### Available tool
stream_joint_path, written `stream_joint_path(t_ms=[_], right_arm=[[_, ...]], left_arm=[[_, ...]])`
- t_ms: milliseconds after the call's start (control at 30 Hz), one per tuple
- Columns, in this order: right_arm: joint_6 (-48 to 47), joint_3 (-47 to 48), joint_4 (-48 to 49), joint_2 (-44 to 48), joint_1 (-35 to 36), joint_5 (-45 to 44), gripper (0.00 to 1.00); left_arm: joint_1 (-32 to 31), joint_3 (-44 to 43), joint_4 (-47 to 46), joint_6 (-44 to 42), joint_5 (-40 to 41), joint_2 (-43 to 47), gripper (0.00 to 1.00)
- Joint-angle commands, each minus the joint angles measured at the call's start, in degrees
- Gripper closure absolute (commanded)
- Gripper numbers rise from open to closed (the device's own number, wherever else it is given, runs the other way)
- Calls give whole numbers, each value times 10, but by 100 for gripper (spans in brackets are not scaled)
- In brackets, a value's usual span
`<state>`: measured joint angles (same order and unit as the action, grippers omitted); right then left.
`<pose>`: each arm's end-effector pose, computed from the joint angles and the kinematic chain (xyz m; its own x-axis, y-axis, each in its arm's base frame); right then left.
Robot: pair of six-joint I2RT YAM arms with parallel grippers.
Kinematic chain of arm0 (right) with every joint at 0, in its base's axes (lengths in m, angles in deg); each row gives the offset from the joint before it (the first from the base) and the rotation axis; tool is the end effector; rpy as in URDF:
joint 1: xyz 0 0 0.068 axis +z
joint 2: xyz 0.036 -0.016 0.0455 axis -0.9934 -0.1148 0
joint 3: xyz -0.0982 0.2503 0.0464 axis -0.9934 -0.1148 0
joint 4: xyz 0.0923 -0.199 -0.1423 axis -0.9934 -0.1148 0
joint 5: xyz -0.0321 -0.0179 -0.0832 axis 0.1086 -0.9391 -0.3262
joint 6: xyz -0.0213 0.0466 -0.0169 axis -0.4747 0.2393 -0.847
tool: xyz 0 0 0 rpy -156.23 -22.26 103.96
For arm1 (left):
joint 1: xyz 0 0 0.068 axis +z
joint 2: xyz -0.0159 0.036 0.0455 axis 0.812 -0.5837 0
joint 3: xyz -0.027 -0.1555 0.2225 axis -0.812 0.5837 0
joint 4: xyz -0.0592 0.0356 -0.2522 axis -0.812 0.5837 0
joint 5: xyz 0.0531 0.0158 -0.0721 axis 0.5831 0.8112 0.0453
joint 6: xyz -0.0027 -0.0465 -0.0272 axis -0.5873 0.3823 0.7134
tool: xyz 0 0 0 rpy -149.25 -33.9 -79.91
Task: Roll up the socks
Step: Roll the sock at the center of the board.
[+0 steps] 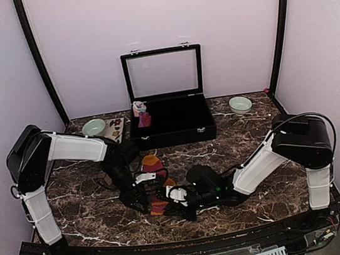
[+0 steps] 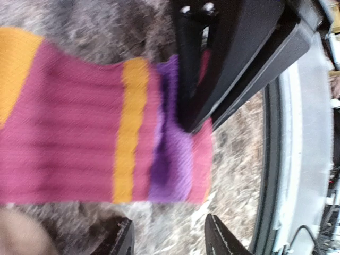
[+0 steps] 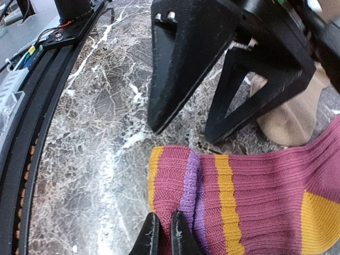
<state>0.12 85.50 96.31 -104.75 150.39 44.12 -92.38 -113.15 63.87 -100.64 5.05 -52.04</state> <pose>0.1356 0.3469 0.0928 -0.0779 -0.5007 -0.8621 -0.9963 0.0698 0.0495 0.2425 -0.2188 0.1340 -0.2328 0.8672 -0.4402 0.8895 0.0069 -0.4569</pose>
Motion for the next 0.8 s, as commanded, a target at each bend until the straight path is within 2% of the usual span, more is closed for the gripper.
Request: stream_joint_path(t_ms=[0,267,433,567,767], right_arm=[[62,-28,-155,-8,-3,43,97],[118,-6,-210,-28,-6,84,97],[160,18,-241,-48,-26,107,97],[200,56,-292,-94,-51,143,98],[253,93,-341,-133,-71,171,100]], left_arm=[[4,39,-49,3,65,54,53],[5,137,-134,-10,60,153,54],[3,191,-198,-15,16,233,51],[-17,193,-205,-25,2,235,56],[-83,205,-236,-20,30,206,67]])
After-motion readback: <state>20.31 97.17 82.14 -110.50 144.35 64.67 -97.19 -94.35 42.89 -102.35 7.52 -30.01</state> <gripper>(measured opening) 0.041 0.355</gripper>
